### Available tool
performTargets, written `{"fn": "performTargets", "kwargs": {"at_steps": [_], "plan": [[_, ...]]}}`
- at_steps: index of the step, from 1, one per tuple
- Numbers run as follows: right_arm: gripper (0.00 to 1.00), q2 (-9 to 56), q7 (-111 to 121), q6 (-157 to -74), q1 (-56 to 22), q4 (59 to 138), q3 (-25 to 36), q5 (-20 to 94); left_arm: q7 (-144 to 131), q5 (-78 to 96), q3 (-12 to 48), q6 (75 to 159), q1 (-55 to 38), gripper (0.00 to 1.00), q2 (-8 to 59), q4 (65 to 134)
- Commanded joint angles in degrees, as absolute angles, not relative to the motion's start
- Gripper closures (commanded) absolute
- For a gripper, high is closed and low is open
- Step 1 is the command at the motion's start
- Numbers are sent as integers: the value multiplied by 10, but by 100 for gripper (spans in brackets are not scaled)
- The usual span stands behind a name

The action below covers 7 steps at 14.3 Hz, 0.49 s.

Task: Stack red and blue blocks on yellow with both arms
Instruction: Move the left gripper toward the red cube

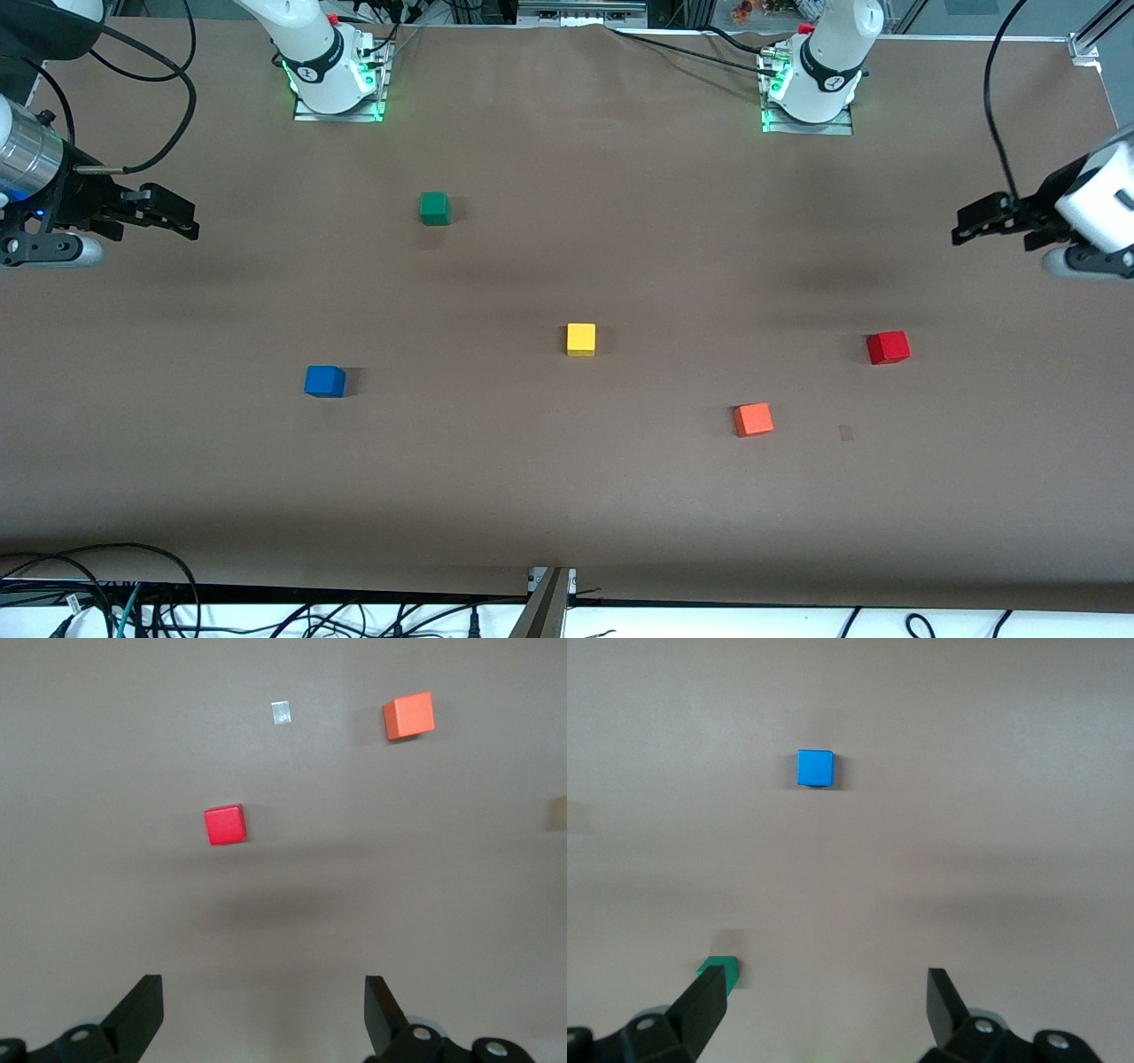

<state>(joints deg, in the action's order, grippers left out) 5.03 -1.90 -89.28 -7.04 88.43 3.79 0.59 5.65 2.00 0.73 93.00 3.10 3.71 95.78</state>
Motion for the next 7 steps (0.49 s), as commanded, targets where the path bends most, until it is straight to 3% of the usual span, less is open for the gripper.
{"fn": "performTargets", "kwargs": {"at_steps": [1, 7], "plan": [[0, 40, -24, -891, -69, 894, 39, 17, 118, 15, 7, 972, 48, 0, 26, 997], [0, 39, -24, -893, -69, 893, 39, 17, 174, -10, -3, 1024, 61, 0, 32, 1040]]}}
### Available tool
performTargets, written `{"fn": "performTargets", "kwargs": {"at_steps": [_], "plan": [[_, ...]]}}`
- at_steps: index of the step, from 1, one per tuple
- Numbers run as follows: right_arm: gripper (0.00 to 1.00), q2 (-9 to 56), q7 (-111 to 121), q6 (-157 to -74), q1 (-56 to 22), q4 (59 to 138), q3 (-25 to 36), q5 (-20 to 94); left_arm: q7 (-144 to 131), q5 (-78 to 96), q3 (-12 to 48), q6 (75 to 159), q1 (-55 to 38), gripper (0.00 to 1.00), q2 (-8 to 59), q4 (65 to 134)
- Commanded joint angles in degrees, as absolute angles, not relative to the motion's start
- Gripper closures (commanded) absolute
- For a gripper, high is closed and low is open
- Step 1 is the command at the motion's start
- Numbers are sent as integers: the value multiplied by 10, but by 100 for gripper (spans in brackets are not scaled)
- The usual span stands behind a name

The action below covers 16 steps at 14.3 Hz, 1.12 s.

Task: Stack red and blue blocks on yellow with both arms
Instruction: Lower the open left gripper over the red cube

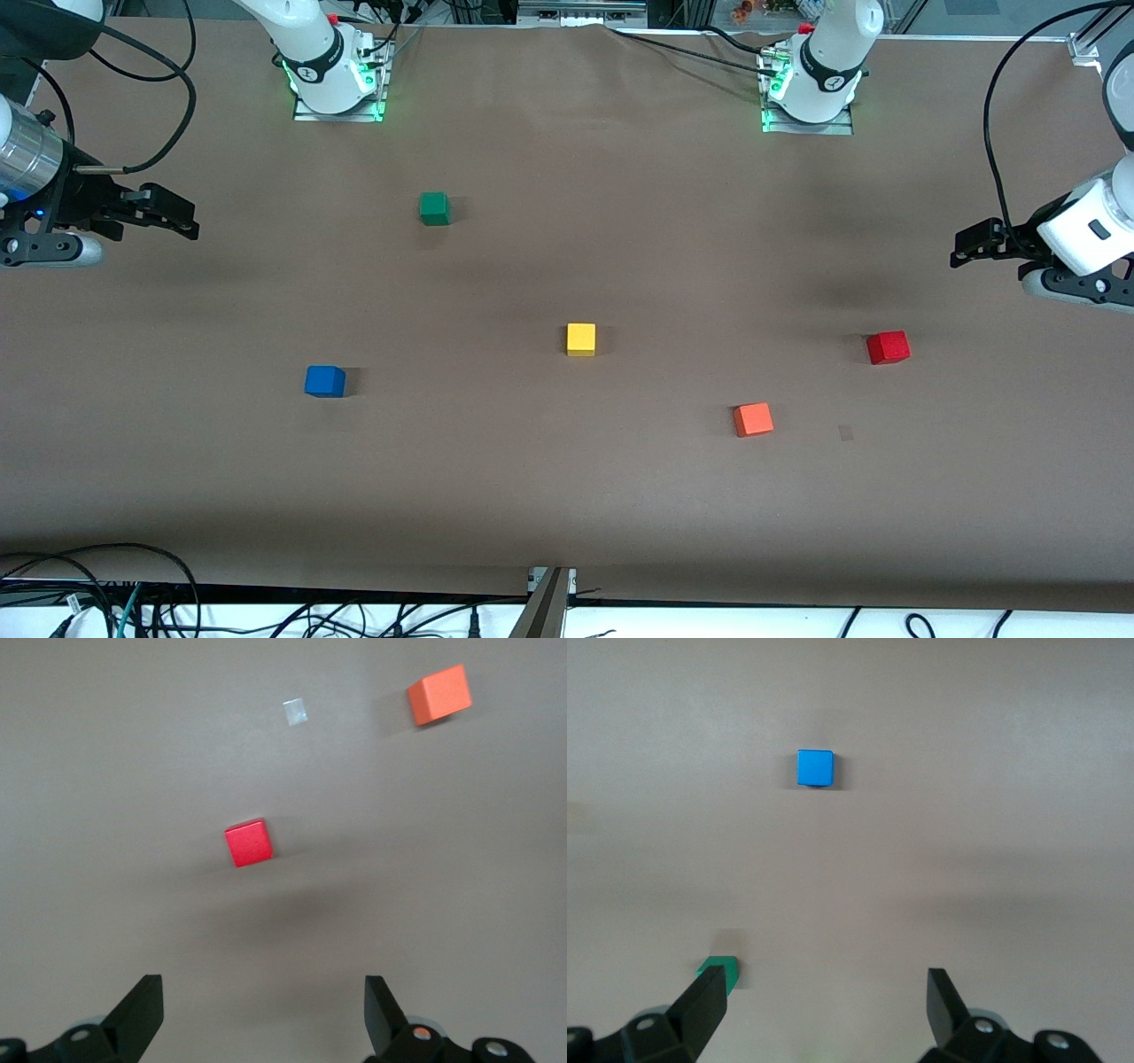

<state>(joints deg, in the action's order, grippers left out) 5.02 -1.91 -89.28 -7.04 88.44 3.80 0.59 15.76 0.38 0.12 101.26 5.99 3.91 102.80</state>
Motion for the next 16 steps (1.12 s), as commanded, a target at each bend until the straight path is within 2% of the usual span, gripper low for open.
{"fn": "performTargets", "kwargs": {"at_steps": [1, 7, 12, 16], "plan": [[0, 40, -24, -892, -69, 894, 39, 17, 174, -10, -6, 1033, 61, 0, 41, 1040], [0, 39, -24, -893, -70, 893, 37, 17, 179, -11, -7, 1205, 64, 0, 82, 1117], [0, 40, -24, -892, -70, 893, 37, 17, 200, -9, -10, 1289, 81, 0, 136, 1138], [0, 39, -24, -892, -70, 893, 38, 17, 190, 1, -10, 1433, 81, 0, 144, 1220]]}}
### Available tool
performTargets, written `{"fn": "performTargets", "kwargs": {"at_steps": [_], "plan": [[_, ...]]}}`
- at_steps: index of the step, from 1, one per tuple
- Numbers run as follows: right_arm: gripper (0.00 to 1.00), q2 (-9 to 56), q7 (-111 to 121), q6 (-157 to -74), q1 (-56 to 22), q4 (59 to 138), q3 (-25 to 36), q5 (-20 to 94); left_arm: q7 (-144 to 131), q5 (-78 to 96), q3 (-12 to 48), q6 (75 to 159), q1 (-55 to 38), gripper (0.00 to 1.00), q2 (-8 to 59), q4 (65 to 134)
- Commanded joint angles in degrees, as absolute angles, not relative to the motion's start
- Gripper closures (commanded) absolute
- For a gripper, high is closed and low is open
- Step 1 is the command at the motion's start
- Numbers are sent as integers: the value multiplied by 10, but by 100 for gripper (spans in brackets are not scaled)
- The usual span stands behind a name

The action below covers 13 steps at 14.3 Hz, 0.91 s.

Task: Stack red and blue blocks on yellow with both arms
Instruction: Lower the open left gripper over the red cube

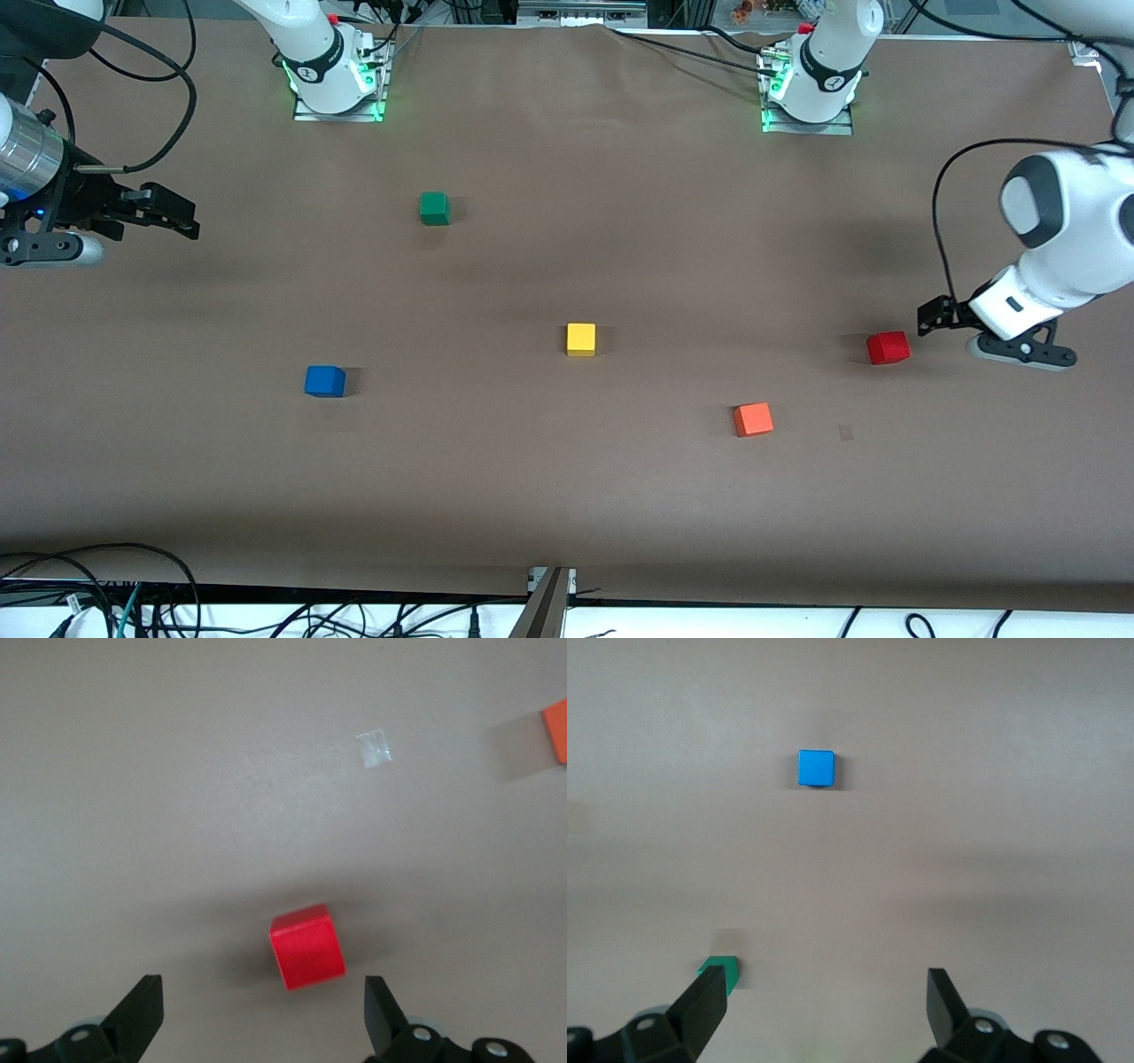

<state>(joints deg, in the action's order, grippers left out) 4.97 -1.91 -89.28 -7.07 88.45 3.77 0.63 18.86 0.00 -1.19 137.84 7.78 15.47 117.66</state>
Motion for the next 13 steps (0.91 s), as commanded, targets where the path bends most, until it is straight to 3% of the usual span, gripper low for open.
{"fn": "performTargets", "kwargs": {"at_steps": [1, 9, 13], "plan": [[0, 39, -24, -892, -70, 893, 38, 17, 179, 2, -10, 1444, 80, 0, 144, 1228], [0, 40, -23, -891, -69, 893, 38, 17, 109, 32, -5, 1405, 66, 0, 148, 1224], [0, 40, -23, -892, -70, 893, 38, 16, 110, 24, -5, 1434, 59, 0, 193, 1223]]}}
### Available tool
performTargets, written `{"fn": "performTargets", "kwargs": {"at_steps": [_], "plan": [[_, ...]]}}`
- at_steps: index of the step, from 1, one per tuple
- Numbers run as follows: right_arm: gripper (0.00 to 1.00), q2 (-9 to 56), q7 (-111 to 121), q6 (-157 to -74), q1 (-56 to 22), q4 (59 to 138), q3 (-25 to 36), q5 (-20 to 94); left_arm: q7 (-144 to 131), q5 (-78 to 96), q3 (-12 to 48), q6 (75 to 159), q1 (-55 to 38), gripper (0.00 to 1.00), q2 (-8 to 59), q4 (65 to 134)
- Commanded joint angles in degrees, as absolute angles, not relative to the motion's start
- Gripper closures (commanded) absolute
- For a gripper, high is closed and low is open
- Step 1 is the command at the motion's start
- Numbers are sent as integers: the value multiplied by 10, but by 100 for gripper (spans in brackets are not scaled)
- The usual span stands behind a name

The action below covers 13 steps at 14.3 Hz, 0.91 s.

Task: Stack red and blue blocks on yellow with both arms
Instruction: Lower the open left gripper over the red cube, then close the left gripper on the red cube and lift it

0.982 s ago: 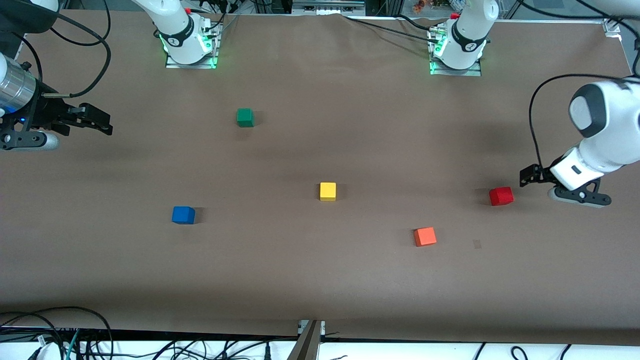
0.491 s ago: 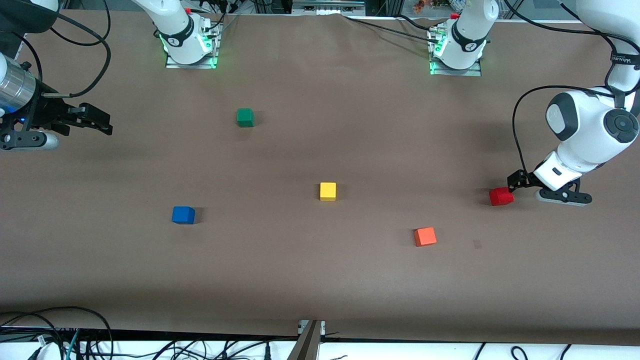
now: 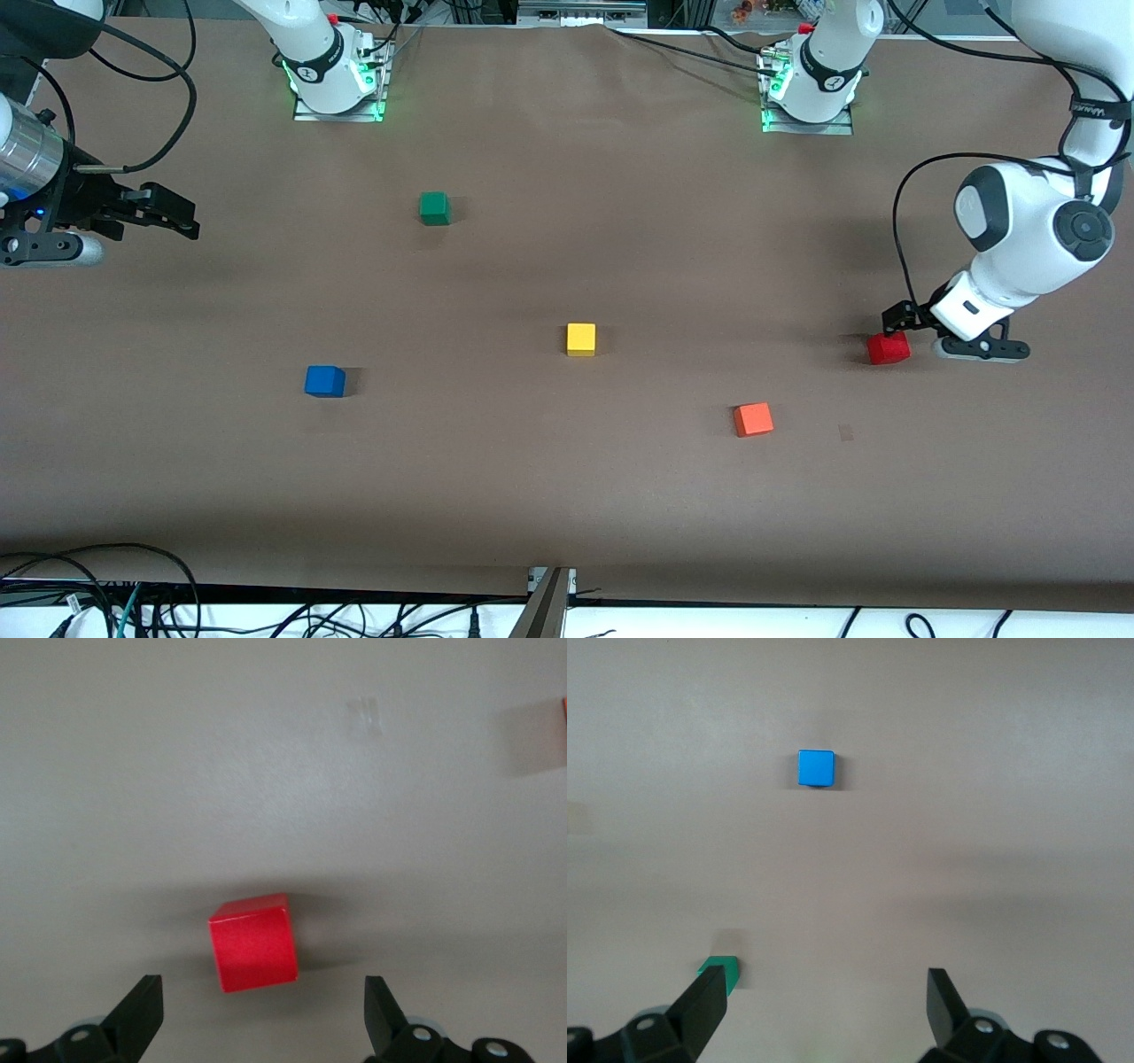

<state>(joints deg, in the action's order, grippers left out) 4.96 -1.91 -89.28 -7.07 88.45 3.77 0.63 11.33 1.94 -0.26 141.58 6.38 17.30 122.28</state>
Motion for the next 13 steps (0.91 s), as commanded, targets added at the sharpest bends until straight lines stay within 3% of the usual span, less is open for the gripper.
{"fn": "performTargets", "kwargs": {"at_steps": [1, 13], "plan": [[0, 40, -22, -896, -70, 893, 38, 16, 110, 24, -5, 1443, 59, 0, 204, 1222], [0, 44, -23, -899, -75, 886, 36, -5, 154, 25, -11, 1464, 67, 0, 228, 1216]]}}
